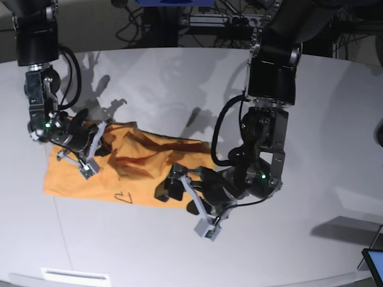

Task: Fold the T-shirt properly
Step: 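Hold the folded strip with both grippers and press the fold down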

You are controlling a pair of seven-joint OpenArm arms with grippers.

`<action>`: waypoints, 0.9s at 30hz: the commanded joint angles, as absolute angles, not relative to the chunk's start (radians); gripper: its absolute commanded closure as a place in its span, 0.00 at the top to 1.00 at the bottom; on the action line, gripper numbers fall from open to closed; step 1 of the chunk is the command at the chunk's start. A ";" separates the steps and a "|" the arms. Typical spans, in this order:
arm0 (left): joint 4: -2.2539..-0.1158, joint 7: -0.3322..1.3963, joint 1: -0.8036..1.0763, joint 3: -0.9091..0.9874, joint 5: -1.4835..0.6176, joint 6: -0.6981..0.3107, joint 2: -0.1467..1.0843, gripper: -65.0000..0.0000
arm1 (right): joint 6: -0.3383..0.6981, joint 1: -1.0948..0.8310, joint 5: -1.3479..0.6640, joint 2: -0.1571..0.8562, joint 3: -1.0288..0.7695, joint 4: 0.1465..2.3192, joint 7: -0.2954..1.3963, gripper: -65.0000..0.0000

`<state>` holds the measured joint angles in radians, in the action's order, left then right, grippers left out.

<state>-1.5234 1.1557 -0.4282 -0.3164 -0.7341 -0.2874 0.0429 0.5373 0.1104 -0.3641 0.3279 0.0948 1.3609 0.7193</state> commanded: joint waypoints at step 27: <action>-1.515 1.130 -0.449 -0.317 -0.746 -0.291 0.085 0.61 | 0.398 0.028 -0.332 0.346 0.090 1.842 0.668 0.36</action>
